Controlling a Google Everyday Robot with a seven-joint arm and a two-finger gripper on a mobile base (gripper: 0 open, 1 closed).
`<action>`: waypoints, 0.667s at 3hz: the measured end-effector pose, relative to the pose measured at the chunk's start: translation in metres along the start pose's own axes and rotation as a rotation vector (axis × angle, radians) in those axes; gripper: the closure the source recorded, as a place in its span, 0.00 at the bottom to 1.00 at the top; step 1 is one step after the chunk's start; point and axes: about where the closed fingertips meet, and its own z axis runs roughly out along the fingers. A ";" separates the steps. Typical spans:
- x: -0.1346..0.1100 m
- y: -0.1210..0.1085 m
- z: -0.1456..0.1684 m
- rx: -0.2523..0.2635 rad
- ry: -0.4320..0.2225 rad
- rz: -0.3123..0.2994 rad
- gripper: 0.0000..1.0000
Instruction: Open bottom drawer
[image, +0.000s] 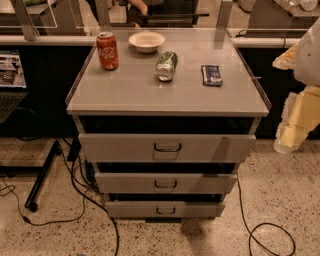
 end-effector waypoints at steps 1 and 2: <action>0.000 0.000 0.000 0.000 0.000 0.000 0.00; -0.005 0.008 0.025 0.020 -0.107 0.031 0.00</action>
Offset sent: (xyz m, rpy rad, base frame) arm 0.0054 0.0281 -0.0738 0.3119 -0.1136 -0.0210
